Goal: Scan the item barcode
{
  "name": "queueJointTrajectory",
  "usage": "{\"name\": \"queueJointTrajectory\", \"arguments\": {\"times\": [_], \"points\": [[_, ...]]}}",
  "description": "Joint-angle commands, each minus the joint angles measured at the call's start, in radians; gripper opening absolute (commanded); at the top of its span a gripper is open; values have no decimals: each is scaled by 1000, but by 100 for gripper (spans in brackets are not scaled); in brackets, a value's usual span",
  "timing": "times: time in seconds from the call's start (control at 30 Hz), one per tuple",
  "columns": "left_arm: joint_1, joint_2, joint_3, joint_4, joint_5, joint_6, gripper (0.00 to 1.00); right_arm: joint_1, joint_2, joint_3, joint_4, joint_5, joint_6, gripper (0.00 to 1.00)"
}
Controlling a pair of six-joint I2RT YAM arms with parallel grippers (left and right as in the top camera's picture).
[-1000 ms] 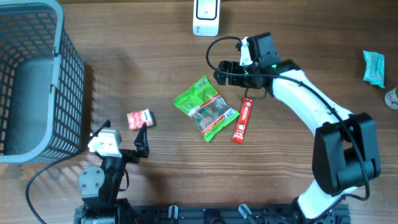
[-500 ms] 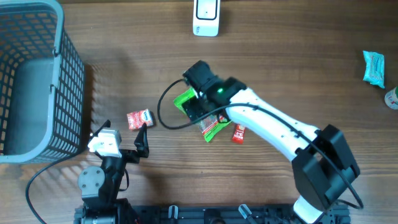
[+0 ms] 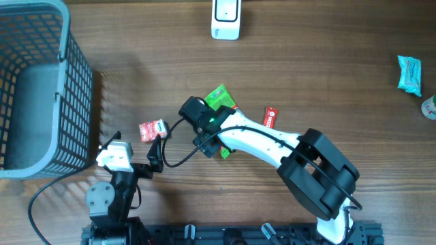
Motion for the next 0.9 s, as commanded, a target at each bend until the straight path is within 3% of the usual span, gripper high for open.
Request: {"name": "queueJointTrajectory", "arguments": {"times": [0.0,0.03,0.1,0.3,0.47,0.53,0.63,0.77,0.87], "points": [[5,-4,-6,4,8,-10,100,-25,38,-8,17,39,22,54],[5,-4,-6,4,8,-10,100,-32,42,-8,17,40,32,30],[5,-4,-6,4,8,-10,100,-46,49,-8,17,40,63,5],[5,-4,-6,4,8,-10,100,-61,2,133,-84,-10,152,4],[5,-4,-6,4,8,-10,100,-100,-55,463,-411,99,510,4],[5,-4,-6,4,8,-10,100,-121,-63,536,-475,55,628,4],[5,-4,-6,4,8,-10,100,-151,-65,547,-439,-226,546,4],[5,-4,-6,4,8,-10,100,-267,-64,542,-241,-897,246,4],[5,-4,-6,4,8,-10,100,-359,-64,542,-87,-1014,132,4]]}}
